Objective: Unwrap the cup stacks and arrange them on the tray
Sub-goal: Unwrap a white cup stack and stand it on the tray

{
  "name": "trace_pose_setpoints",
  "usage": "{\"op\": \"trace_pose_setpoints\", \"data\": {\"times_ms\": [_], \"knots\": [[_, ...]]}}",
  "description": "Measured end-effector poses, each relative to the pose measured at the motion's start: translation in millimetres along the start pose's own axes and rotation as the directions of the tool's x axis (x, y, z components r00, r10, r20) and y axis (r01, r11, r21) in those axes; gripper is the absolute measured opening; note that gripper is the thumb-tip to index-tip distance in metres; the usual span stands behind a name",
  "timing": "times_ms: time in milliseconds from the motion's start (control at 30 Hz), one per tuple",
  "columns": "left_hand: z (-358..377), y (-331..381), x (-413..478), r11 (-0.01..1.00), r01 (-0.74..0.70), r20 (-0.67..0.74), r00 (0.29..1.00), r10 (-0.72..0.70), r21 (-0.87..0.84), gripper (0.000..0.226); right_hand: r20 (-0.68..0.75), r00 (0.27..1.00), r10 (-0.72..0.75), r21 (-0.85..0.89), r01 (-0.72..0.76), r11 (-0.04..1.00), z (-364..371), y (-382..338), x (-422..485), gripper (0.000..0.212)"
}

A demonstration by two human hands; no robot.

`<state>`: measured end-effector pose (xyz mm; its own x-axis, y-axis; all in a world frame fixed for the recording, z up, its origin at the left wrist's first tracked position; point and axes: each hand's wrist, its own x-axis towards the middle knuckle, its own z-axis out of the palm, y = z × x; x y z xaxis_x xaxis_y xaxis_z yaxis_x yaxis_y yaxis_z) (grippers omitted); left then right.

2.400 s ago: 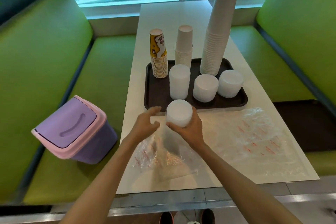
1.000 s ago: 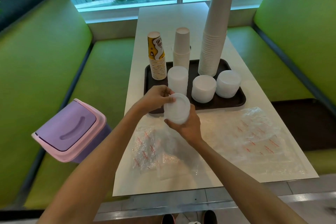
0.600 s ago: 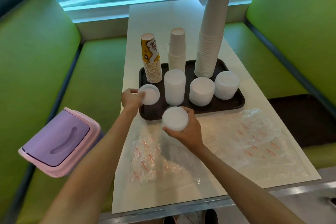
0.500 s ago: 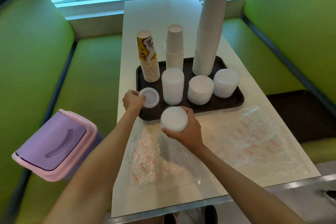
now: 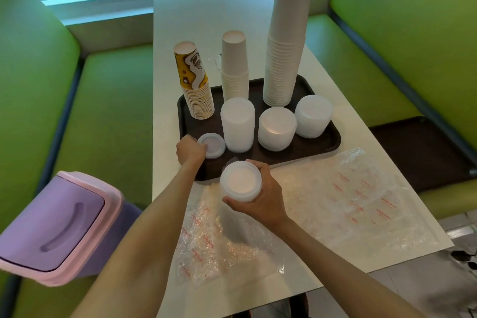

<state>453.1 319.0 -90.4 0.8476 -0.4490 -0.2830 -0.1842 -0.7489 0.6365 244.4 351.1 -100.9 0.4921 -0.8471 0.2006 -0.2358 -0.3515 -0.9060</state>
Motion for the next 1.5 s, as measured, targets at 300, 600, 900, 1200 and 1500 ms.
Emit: {"op": "trace_pose_setpoints", "data": {"times_ms": [300,600,900,1200,1500], "knots": [[5,4,0,0.984,-0.074,-0.031,0.996,0.080,0.160,0.027,-0.017,1.000,-0.003,0.003,0.003,1.000,2,2,0,0.085],[-10,4,-26,0.955,-0.283,-0.118,0.949,0.293,0.092,0.033,-0.003,1.000,0.009,-0.006,-0.009,1.000,1,3,0,0.083],[-55,10,-109,0.794,-0.570,0.162,0.781,0.604,-0.213,0.011,0.075,0.996,0.047,0.067,-0.052,0.996,-6,-3,0,0.084],[-64,12,-128,0.793,-0.607,0.419,0.734,0.534,0.052,0.033,0.106,0.993,0.044,0.085,-0.053,0.995,-5,-3,0,0.098],[-64,12,-128,0.783,-0.610,0.386,0.756,0.528,0.123,0.033,0.069,0.997,0.043,0.067,-0.048,0.997,-3,-1,-2,0.080]]}}
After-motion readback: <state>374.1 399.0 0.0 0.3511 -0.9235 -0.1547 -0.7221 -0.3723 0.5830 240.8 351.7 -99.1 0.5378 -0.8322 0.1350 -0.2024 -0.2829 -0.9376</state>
